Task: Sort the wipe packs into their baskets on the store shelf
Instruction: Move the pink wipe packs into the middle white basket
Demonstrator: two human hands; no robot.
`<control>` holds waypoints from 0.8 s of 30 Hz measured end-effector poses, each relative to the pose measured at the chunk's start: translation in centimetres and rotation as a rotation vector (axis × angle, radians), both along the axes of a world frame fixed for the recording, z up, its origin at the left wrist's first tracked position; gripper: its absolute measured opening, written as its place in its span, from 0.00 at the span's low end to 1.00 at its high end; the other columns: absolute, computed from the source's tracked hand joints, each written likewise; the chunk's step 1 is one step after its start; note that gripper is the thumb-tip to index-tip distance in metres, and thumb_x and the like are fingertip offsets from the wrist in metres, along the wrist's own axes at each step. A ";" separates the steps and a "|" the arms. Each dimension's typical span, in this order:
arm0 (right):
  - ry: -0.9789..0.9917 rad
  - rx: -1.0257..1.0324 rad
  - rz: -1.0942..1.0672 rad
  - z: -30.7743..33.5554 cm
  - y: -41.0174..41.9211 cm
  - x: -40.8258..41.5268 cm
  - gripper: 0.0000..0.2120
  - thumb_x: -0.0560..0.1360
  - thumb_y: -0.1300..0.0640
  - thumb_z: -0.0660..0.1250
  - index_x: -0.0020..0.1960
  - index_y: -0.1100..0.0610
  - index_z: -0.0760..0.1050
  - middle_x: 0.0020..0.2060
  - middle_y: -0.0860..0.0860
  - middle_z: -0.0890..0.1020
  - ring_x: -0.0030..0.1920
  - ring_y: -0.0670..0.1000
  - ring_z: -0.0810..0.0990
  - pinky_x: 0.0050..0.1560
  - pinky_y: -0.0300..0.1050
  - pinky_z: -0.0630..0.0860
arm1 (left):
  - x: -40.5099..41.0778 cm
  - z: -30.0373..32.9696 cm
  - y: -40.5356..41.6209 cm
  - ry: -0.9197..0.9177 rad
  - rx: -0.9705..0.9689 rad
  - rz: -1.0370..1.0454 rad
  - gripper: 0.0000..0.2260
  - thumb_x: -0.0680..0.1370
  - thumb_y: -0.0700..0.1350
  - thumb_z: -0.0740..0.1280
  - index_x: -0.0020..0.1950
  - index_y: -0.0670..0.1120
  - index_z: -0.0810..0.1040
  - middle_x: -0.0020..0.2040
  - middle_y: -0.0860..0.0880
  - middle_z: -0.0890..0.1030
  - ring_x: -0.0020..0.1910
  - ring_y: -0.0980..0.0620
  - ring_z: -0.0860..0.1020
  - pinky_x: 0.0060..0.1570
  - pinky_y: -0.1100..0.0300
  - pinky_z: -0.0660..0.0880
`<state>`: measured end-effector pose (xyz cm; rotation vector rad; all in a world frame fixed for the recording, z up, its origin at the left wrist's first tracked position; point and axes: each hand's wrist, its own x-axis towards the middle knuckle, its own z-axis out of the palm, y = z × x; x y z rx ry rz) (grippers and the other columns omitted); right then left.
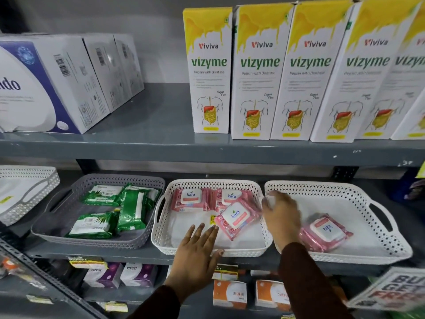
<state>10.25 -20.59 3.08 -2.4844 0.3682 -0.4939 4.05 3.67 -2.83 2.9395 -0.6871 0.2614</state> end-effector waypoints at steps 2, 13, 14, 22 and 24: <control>0.247 -0.115 -0.199 0.0 -4.6 -0.8 0.21 0.73 0.45 0.67 0.62 0.54 0.73 0.58 0.58 0.77 0.59 0.61 0.75 0.59 0.58 0.74 | -0.1 0.1 -0.1 -0.009 -0.002 -0.001 0.29 0.82 0.60 0.42 0.78 0.46 0.60 0.76 0.48 0.66 0.77 0.48 0.57 0.77 0.46 0.50; 0.487 0.219 -0.401 -0.4 -10.6 -2.4 0.42 0.52 0.46 0.86 0.58 0.61 0.72 0.58 0.62 0.72 0.59 0.63 0.69 0.54 0.52 0.73 | -0.4 0.2 0.5 -0.026 0.001 -0.028 0.28 0.83 0.59 0.44 0.78 0.45 0.59 0.77 0.48 0.63 0.78 0.47 0.53 0.77 0.45 0.48; 0.415 0.232 -0.398 -0.6 -10.2 -2.6 0.42 0.52 0.47 0.86 0.58 0.62 0.71 0.58 0.63 0.72 0.59 0.64 0.68 0.54 0.52 0.72 | -0.4 0.2 0.9 -0.018 -0.020 -0.019 0.29 0.83 0.60 0.43 0.79 0.45 0.58 0.78 0.49 0.61 0.78 0.47 0.51 0.77 0.46 0.45; -0.280 0.187 0.238 2.4 -0.6 -1.0 0.39 0.55 0.59 0.84 0.60 0.42 0.71 0.57 0.49 0.69 0.58 0.47 0.65 0.59 0.38 0.67 | -0.8 -0.8 7.1 -0.025 -0.184 0.159 0.30 0.82 0.60 0.45 0.79 0.43 0.50 0.79 0.47 0.53 0.79 0.45 0.49 0.75 0.56 0.40; -0.148 0.051 0.476 2.3 4.3 0.1 0.39 0.58 0.59 0.82 0.62 0.39 0.68 0.60 0.47 0.67 0.63 0.50 0.65 0.61 0.41 0.69 | -0.6 -1.0 7.4 0.014 -0.202 0.145 0.30 0.82 0.60 0.43 0.79 0.44 0.45 0.80 0.48 0.48 0.79 0.48 0.45 0.77 0.53 0.43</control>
